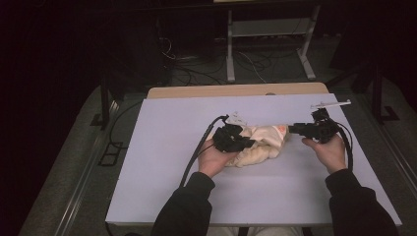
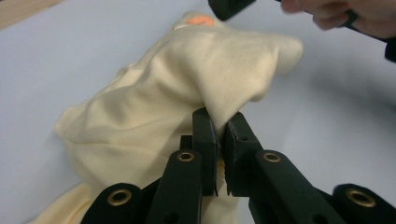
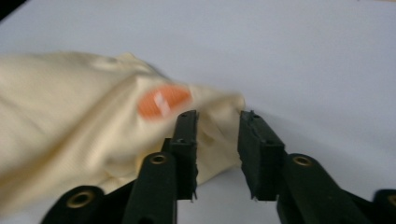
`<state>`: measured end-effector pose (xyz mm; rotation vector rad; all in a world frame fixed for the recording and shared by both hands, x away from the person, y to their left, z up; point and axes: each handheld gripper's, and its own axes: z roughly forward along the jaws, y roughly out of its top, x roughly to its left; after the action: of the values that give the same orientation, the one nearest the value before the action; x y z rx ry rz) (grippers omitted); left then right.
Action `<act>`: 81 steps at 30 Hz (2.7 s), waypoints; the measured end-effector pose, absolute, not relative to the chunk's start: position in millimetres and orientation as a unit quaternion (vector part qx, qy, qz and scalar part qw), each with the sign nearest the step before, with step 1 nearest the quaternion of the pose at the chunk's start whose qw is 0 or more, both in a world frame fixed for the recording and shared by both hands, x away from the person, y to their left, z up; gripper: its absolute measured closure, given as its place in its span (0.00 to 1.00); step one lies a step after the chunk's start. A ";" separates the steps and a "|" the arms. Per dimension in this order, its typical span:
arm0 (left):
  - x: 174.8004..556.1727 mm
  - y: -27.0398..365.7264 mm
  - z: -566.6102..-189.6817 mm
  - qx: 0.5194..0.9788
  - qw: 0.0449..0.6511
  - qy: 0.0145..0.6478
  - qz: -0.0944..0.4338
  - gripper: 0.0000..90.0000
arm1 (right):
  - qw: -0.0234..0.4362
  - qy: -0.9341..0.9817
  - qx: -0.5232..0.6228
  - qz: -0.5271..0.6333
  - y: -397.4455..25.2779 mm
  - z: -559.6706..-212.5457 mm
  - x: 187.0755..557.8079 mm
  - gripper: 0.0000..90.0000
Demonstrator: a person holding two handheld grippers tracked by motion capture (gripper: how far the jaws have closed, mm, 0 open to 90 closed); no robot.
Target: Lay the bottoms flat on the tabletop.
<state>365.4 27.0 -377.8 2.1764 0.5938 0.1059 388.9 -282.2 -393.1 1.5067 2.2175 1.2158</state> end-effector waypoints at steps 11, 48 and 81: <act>357.3 11.7 -392.5 0.877 0.420 0.232 0.034 0.92 | 0.077 0.757 0.463 0.454 -258.2 -370.7 373.8 0.47; 332.5 -15.6 -411.7 0.903 0.384 0.191 0.025 0.75 | 0.019 0.810 0.464 0.360 -215.9 -412.9 374.7 0.84; 359.4 81.0 -374.8 0.836 0.447 0.312 0.070 0.38 | 0.049 0.787 0.472 0.395 -246.6 -395.8 341.3 0.89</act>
<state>359.4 81.0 -374.8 2.0688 0.7717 0.1744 341.3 -246.6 -395.8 1.4396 2.3969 1.2023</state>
